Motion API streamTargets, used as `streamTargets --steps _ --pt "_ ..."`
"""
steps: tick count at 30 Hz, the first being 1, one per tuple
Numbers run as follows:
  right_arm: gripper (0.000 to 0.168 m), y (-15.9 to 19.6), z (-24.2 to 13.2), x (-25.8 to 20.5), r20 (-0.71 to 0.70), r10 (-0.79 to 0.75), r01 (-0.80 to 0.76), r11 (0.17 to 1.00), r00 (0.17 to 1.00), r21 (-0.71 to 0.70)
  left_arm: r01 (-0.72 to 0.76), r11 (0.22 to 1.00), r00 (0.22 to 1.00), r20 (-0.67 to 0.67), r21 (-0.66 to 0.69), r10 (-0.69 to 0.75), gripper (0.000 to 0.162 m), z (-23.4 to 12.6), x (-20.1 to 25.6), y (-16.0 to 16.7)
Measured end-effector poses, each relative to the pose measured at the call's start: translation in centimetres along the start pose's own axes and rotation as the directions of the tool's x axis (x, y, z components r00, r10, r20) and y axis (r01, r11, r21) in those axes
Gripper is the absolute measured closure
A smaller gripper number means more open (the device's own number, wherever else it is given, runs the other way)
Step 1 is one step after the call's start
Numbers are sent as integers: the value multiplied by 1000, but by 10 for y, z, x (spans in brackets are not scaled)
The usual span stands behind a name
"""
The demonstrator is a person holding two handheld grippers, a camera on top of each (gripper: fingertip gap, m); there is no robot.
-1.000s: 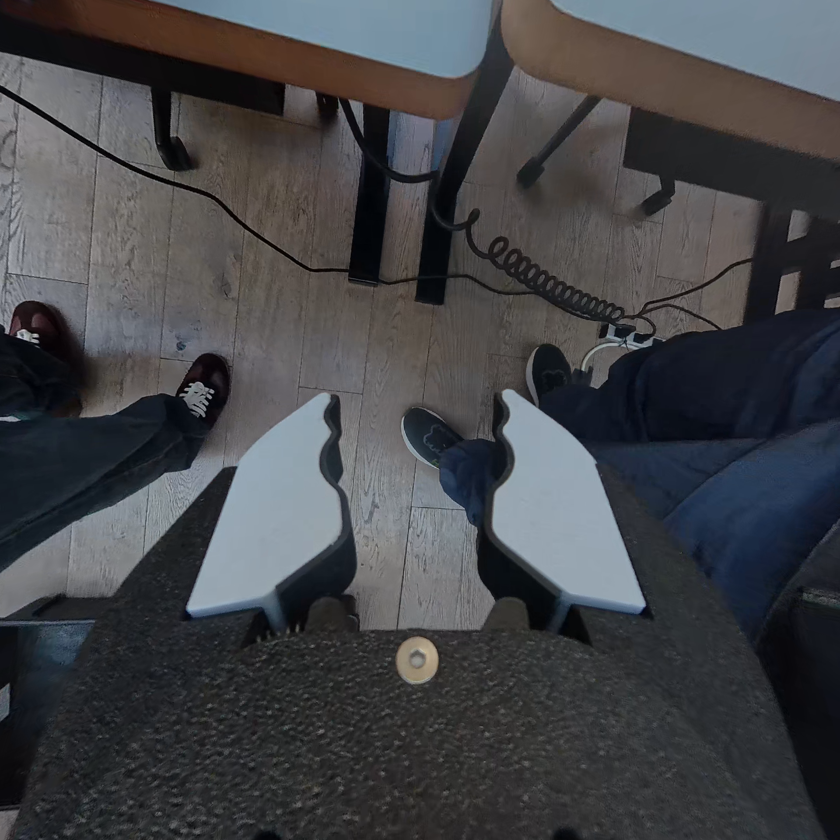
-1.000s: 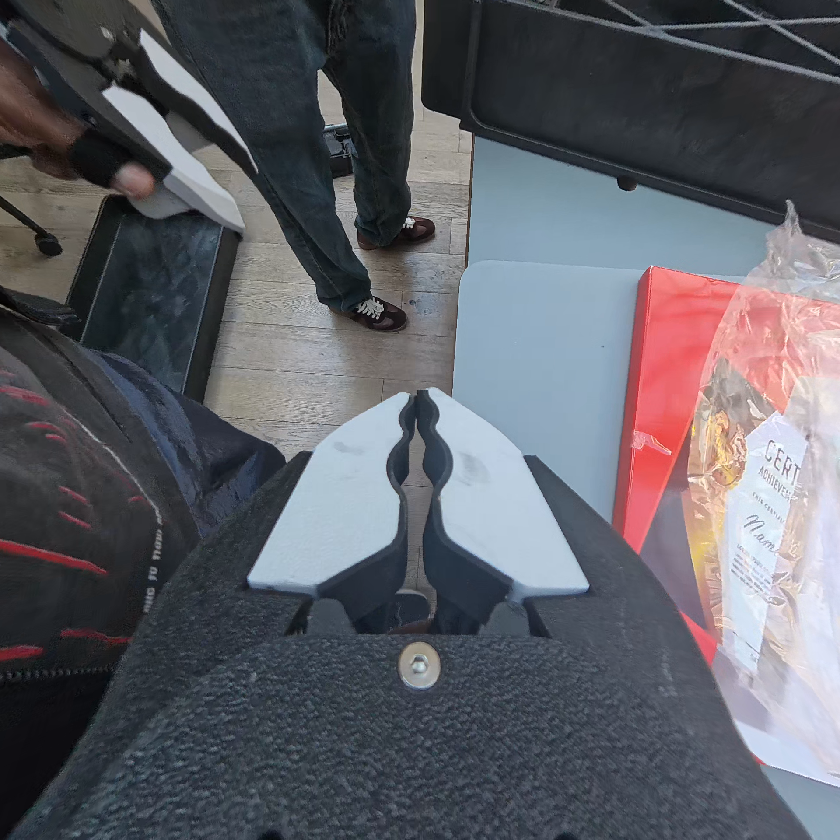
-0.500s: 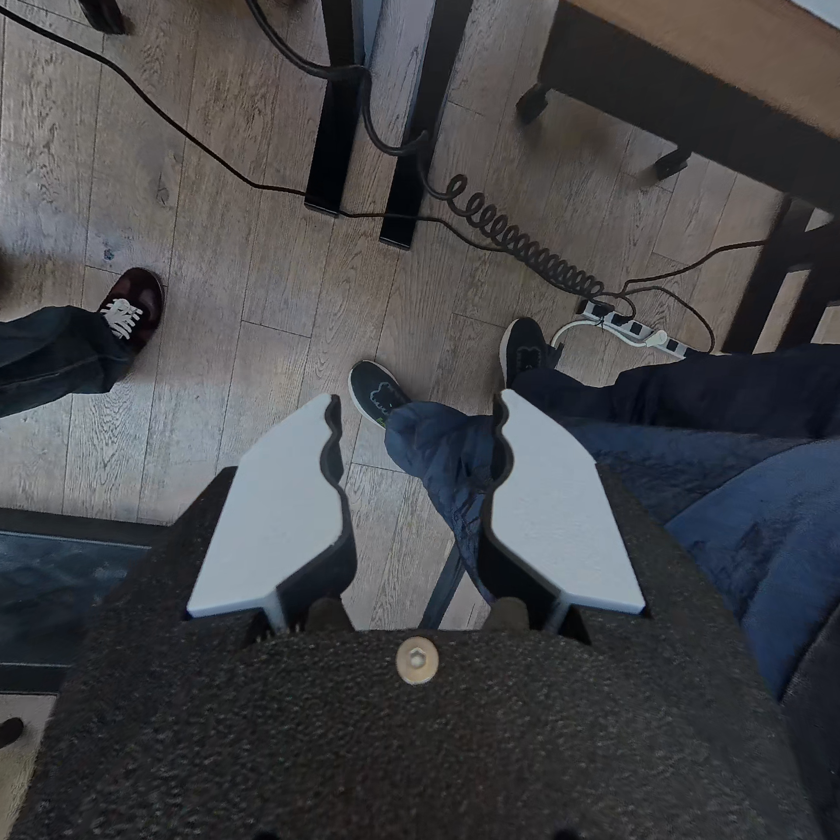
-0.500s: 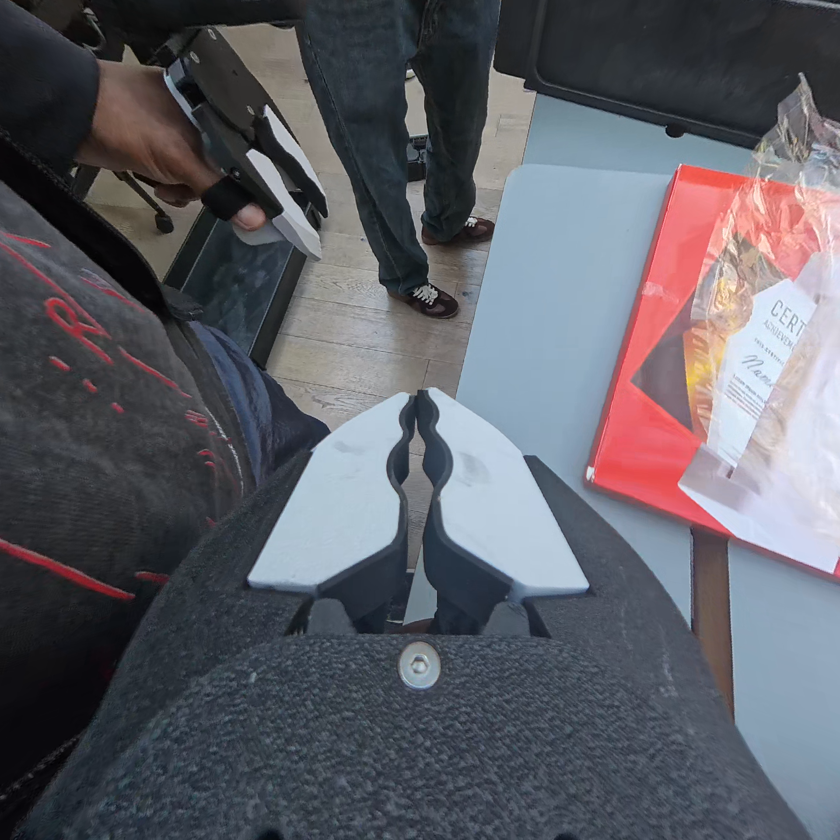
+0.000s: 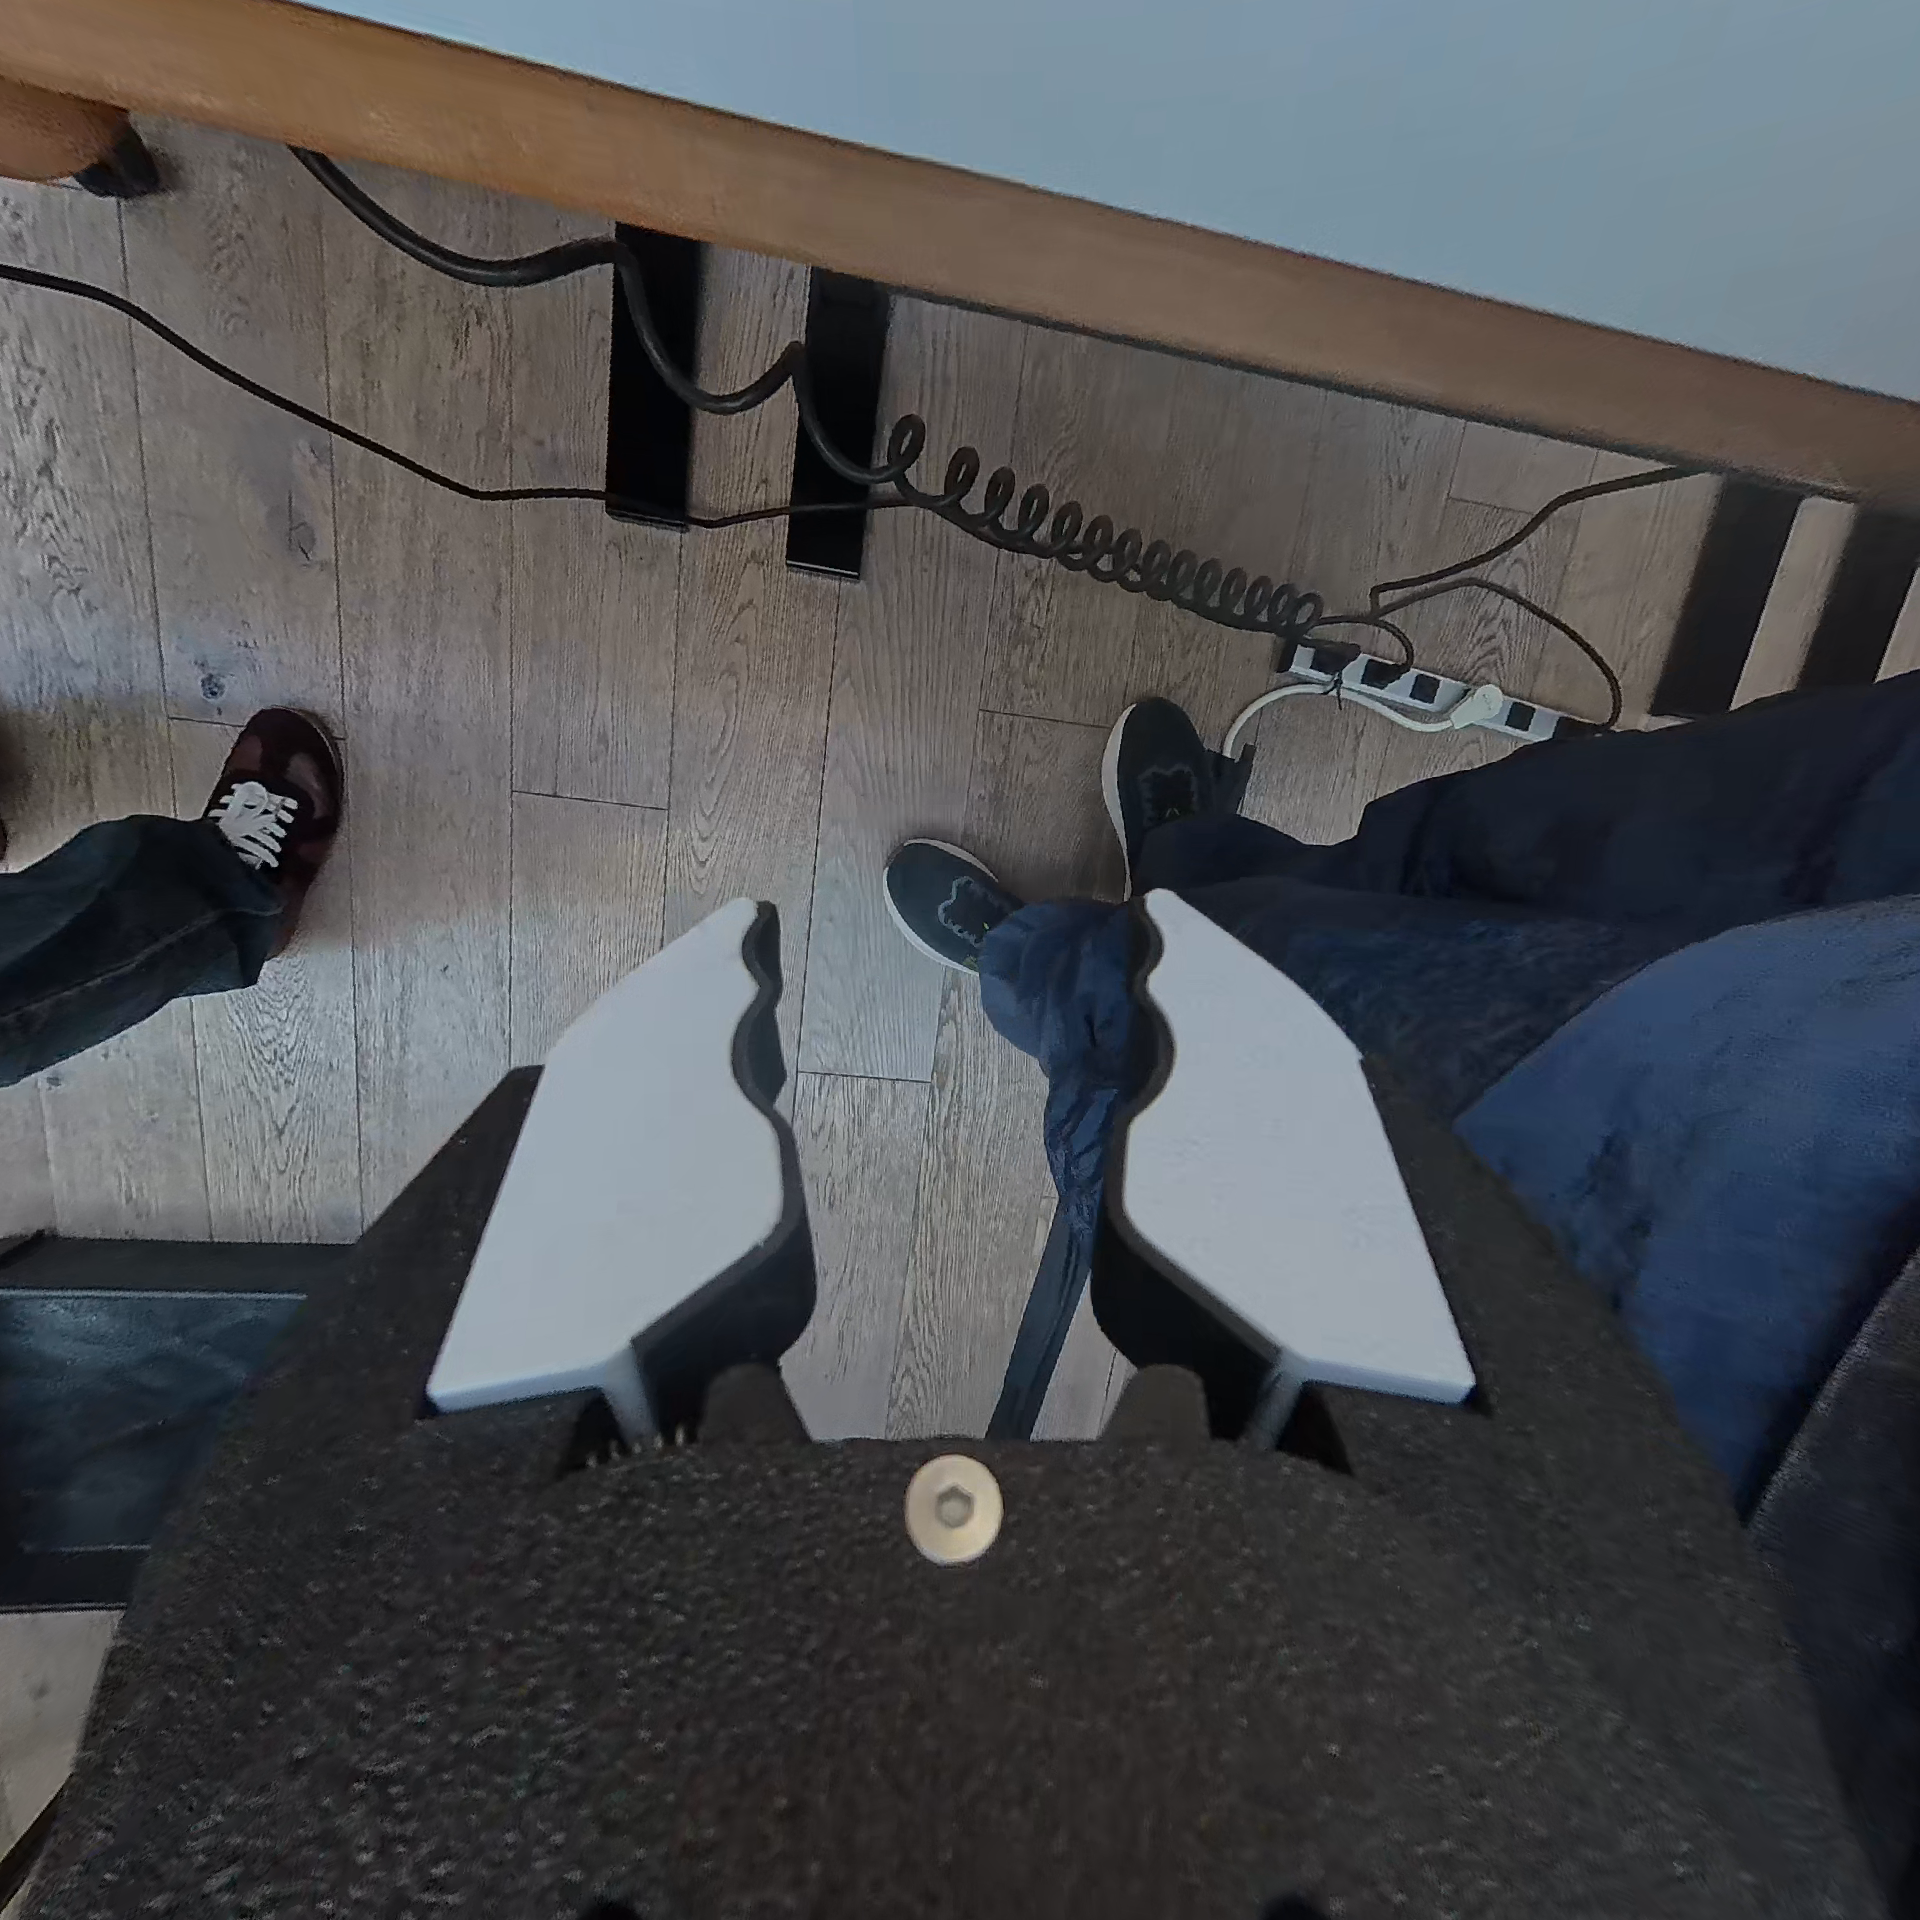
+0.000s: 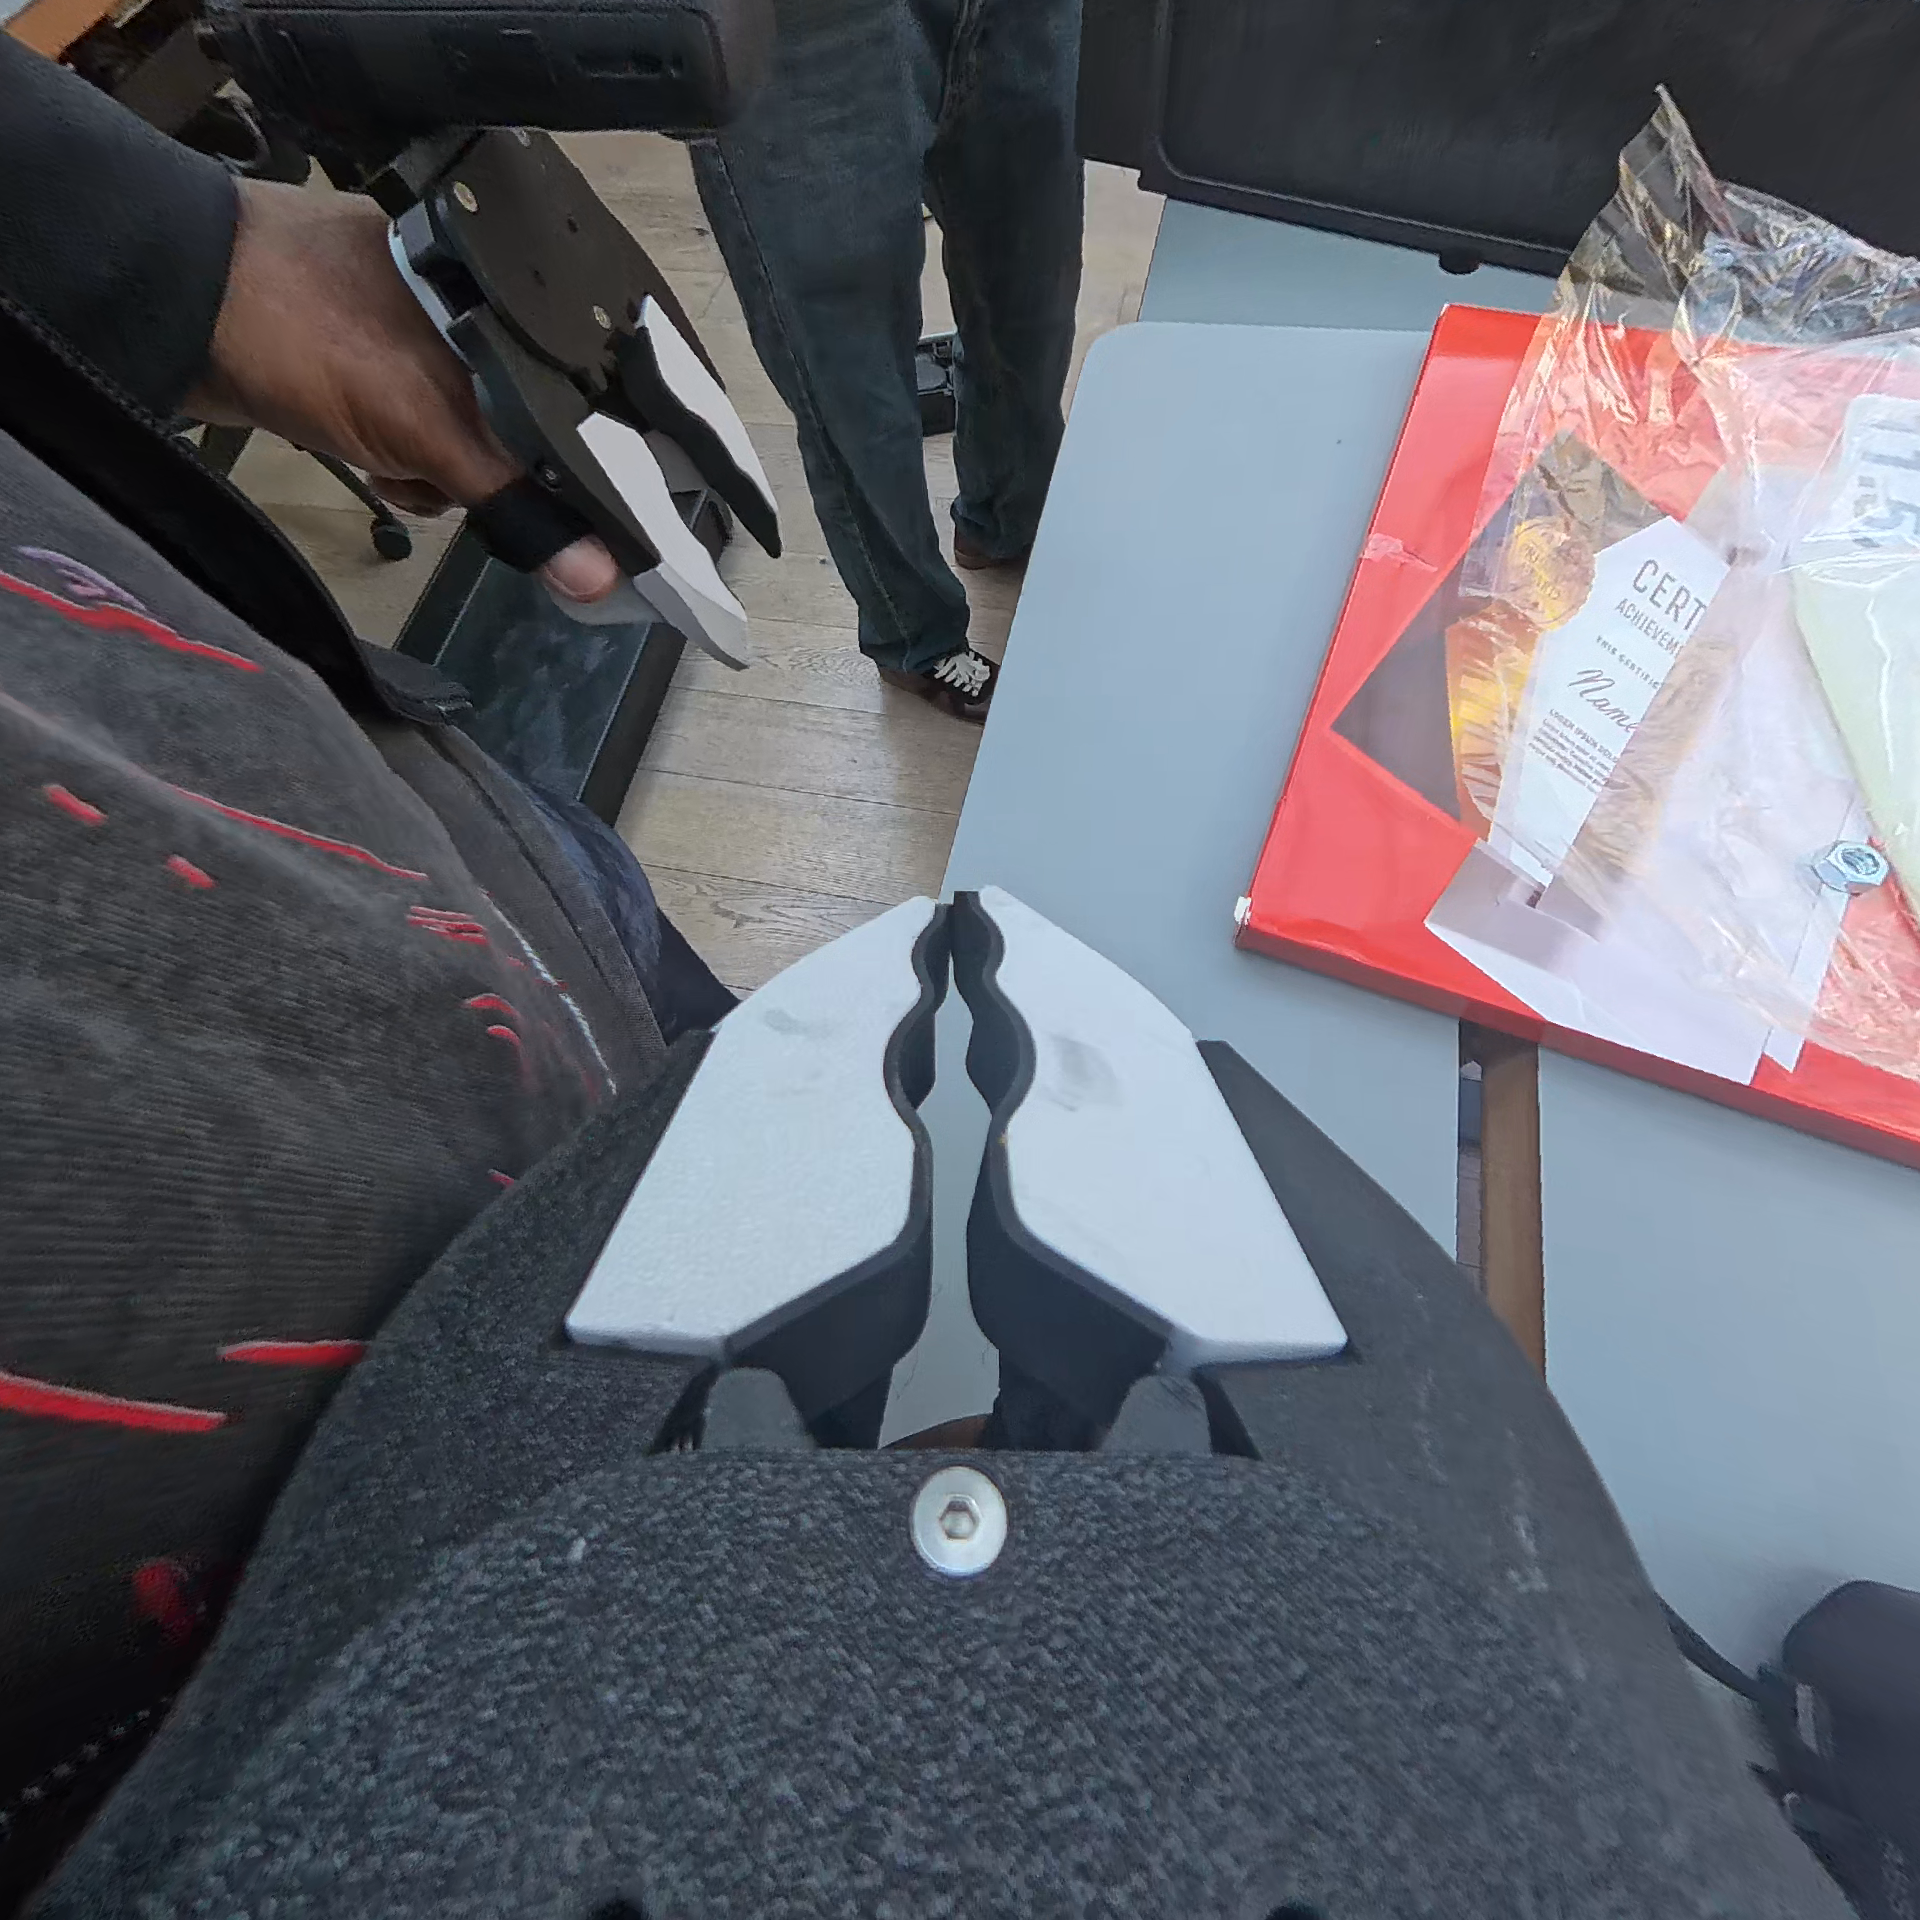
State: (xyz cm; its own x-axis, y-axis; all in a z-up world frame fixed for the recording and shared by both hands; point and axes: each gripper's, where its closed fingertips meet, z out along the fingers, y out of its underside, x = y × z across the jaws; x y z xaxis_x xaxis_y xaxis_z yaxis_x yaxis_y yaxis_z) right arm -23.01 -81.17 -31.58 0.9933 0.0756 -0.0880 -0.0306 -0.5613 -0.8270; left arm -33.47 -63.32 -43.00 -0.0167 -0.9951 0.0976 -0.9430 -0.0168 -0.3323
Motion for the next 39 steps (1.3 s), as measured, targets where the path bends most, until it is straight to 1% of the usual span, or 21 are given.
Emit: streamTargets --steps 5,10,15,19,26,31,35,39 --pt "168 4 0 -1 19 6 -6 1000 1000 -3 11 1000 1000 8 -8 -11 98 2 4 5" --pt "168 7 4 -7 53 -11 12 1000 999 -19 77 997 997 26 4 -77 98 -1 1 20" --pt "168 2 10 -6 65 -15 16 1000 998 -21 131 991 991 34 -16 -130 99 -3 -8 41" --pt "168 -4 18 -5 74 -20 22 999 997 -25 149 989 988 33 -21 -148 99 -4 -15 49" --pt "168 -16 34 -11 106 -46 51 998 993 -40 169 986 985 18 -7 -169 99 -1 -20 50" --pt "168 -20 46 -12 115 -45 53 997 992 -59 180 983 984 -4 -18 -180 99 8 -22 51" --pt "168 -12 59 -7 99 -4 13 996 995 -86 165 985 986 -21 -50 -166 100 18 -22 51" --pt "168 5 70 0 70 51 -42 990 996 -132 97 992 994 -38 -84 -101 101 26 -20 46"
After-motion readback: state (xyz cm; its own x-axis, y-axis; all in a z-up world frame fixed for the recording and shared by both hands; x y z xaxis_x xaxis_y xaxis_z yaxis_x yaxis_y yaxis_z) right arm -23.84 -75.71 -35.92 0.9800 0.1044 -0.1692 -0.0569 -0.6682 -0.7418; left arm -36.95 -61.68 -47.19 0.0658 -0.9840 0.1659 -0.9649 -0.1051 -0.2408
